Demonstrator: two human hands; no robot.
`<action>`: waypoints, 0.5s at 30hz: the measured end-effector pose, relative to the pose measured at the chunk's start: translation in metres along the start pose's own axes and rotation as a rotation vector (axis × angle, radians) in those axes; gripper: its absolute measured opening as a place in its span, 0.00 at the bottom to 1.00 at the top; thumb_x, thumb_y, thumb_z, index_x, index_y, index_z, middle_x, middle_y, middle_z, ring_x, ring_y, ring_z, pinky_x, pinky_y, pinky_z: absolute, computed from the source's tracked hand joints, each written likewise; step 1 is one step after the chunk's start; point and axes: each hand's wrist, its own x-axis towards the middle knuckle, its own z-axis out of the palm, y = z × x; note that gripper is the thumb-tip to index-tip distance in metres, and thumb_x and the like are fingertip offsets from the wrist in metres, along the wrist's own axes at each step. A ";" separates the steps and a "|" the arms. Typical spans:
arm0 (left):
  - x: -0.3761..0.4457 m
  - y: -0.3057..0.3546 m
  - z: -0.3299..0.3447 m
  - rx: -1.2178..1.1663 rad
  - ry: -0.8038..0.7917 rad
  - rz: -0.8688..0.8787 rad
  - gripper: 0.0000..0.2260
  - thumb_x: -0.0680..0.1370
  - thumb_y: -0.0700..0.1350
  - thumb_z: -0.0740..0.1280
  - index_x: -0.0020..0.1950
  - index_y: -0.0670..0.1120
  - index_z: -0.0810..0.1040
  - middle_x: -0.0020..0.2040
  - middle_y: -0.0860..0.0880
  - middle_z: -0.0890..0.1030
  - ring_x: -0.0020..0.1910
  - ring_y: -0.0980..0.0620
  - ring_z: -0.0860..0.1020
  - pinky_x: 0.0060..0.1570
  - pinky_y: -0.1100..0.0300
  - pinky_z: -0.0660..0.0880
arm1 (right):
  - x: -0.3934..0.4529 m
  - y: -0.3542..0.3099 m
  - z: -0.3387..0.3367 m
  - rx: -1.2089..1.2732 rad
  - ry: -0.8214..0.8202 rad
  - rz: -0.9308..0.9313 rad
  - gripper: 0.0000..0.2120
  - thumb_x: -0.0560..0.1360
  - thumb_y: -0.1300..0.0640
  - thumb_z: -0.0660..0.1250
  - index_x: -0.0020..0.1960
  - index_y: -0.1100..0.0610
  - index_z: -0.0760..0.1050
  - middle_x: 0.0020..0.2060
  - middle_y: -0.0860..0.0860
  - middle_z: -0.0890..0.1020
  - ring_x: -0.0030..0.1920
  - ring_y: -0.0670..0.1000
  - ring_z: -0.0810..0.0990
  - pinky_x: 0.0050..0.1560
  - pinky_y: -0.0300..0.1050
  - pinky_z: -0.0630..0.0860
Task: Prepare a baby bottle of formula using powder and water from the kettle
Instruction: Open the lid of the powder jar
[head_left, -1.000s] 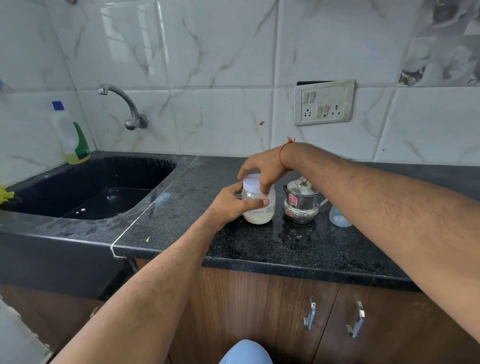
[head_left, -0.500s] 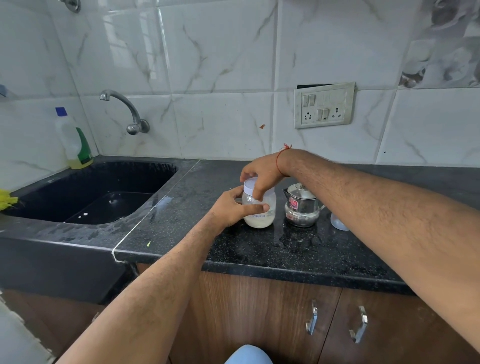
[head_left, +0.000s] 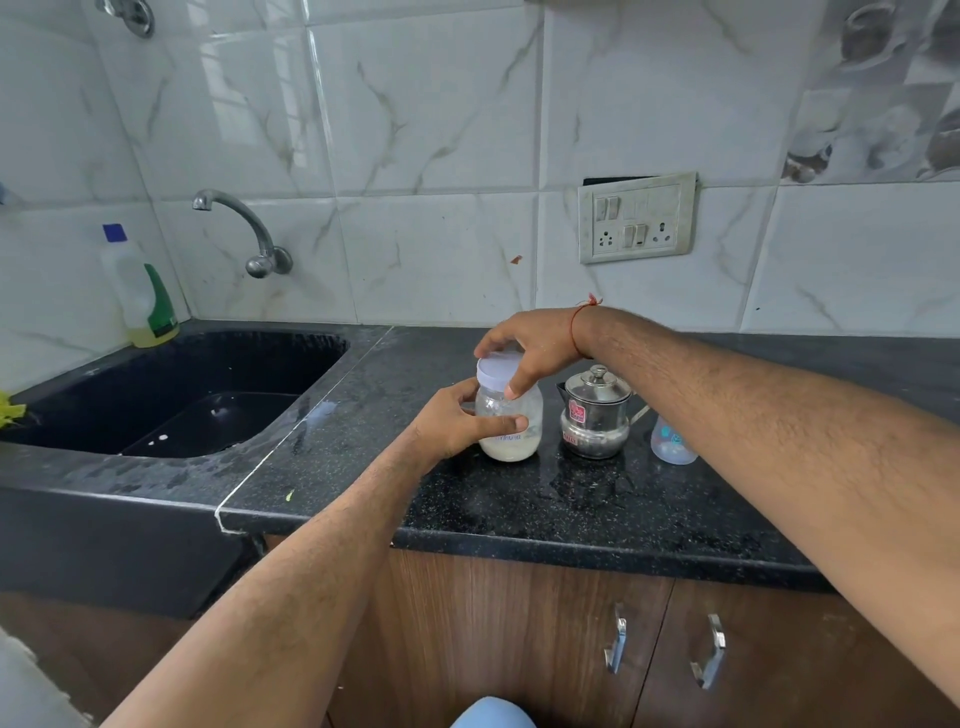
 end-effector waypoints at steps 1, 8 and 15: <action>-0.001 0.000 0.000 0.002 -0.002 -0.003 0.26 0.68 0.53 0.87 0.64 0.56 0.85 0.56 0.57 0.90 0.60 0.53 0.86 0.70 0.45 0.80 | -0.004 -0.001 -0.004 0.020 0.026 -0.012 0.37 0.74 0.52 0.79 0.80 0.49 0.68 0.76 0.48 0.72 0.72 0.51 0.73 0.71 0.47 0.68; -0.001 0.001 -0.002 0.038 -0.017 0.010 0.38 0.60 0.64 0.86 0.69 0.59 0.83 0.58 0.59 0.89 0.62 0.54 0.85 0.72 0.44 0.79 | -0.085 0.011 -0.012 0.446 0.341 -0.100 0.32 0.68 0.48 0.84 0.68 0.43 0.77 0.61 0.44 0.80 0.51 0.49 0.86 0.60 0.50 0.81; 0.001 0.005 -0.004 0.073 -0.024 0.016 0.30 0.70 0.54 0.86 0.70 0.54 0.84 0.60 0.56 0.88 0.62 0.54 0.84 0.73 0.49 0.76 | -0.193 0.077 0.046 0.665 0.635 0.001 0.32 0.65 0.39 0.82 0.65 0.47 0.78 0.58 0.48 0.83 0.55 0.48 0.84 0.61 0.51 0.81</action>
